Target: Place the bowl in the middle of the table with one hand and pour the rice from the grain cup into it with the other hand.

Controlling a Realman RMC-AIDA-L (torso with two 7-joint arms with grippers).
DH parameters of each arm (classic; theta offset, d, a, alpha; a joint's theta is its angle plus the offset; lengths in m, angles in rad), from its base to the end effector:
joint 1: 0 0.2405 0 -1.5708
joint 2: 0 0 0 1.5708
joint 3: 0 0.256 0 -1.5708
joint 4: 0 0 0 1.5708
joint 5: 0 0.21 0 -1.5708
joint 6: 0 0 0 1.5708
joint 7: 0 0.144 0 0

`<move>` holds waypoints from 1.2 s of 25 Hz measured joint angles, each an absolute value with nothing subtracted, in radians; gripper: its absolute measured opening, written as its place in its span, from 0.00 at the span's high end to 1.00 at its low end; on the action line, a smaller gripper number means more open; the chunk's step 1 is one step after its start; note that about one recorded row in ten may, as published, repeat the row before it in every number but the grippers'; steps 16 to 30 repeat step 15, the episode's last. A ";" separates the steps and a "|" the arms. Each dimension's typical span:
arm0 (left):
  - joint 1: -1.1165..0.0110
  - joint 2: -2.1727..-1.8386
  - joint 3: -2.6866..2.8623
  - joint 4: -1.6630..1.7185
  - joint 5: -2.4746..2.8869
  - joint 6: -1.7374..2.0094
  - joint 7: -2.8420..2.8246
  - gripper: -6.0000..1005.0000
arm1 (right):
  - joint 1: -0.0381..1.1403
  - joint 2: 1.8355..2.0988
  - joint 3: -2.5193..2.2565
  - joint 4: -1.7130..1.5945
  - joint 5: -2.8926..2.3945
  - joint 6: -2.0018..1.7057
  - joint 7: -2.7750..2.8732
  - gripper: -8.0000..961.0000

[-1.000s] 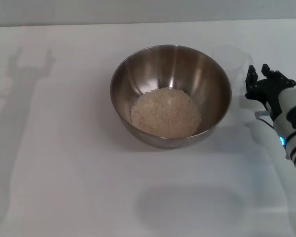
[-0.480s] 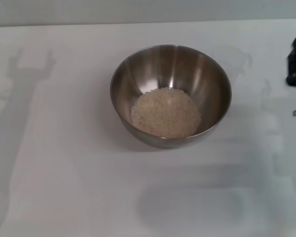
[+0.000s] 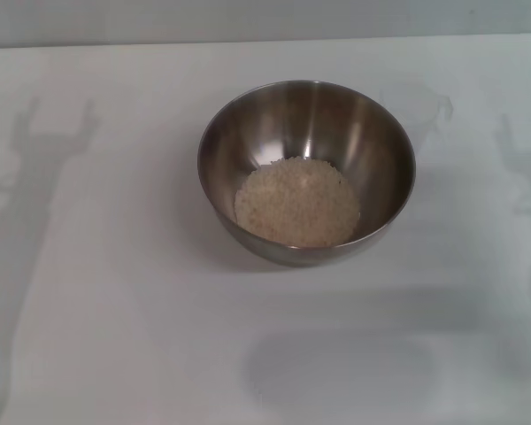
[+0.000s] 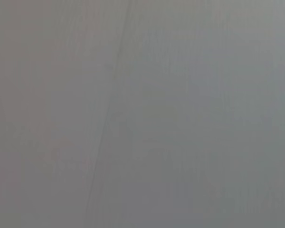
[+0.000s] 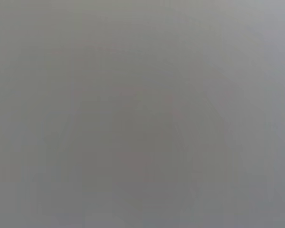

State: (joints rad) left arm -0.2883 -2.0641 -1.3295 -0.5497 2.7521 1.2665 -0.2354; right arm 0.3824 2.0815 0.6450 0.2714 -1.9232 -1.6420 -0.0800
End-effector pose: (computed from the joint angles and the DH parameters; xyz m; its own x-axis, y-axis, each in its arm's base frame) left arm -0.2693 0.3366 0.0425 0.4991 -0.4013 0.7681 0.7748 -0.1904 -0.6029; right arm 0.2893 0.2981 0.0279 0.6560 0.4861 -0.5773 -0.6751 0.0359 -0.7369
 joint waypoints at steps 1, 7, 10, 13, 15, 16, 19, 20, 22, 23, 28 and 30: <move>-0.290 -2.065 -1.331 -0.546 2.752 1.268 -0.234 0.16 | 0.388 2.082 0.655 0.268 -1.923 -1.641 -0.082 0.33; -0.304 -2.067 -1.334 -0.532 2.752 1.271 -0.208 0.16 | 0.442 2.082 0.683 0.218 -1.922 -1.619 -0.082 0.25; -0.322 -2.072 -1.328 -0.518 2.746 1.267 -0.132 0.16 | 0.466 2.082 0.705 0.203 -1.922 -1.588 -0.083 0.25; -0.339 -2.075 -1.329 -0.494 2.743 1.265 -0.109 0.16 | 0.488 2.080 0.723 0.184 -1.922 -1.564 -0.083 0.25; -0.352 -2.076 -1.332 -0.473 2.741 1.265 -0.110 0.16 | 0.499 2.080 0.741 0.173 -1.922 -1.562 -0.083 0.25; -0.352 -2.076 -1.332 -0.473 2.741 1.265 -0.110 0.16 | 0.499 2.080 0.741 0.173 -1.922 -1.562 -0.083 0.25; -0.352 -2.076 -1.332 -0.473 2.741 1.265 -0.110 0.16 | 0.499 2.080 0.741 0.173 -1.922 -1.562 -0.083 0.25; -0.352 -2.076 -1.332 -0.473 2.741 1.265 -0.110 0.16 | 0.499 2.080 0.741 0.173 -1.922 -1.562 -0.083 0.25; -0.352 -2.076 -1.332 -0.473 2.741 1.265 -0.110 0.16 | 0.499 2.080 0.741 0.173 -1.922 -1.562 -0.083 0.25; -0.352 -2.076 -1.332 -0.473 2.741 1.265 -0.110 0.16 | 0.499 2.080 0.741 0.173 -1.922 -1.562 -0.083 0.25; -0.352 -2.076 -1.332 -0.473 2.741 1.265 -0.110 0.16 | 0.499 2.080 0.741 0.173 -1.922 -1.562 -0.083 0.25; -0.352 -2.076 -1.332 -0.473 2.741 1.265 -0.110 0.16 | 0.499 2.080 0.741 0.173 -1.922 -1.562 -0.083 0.25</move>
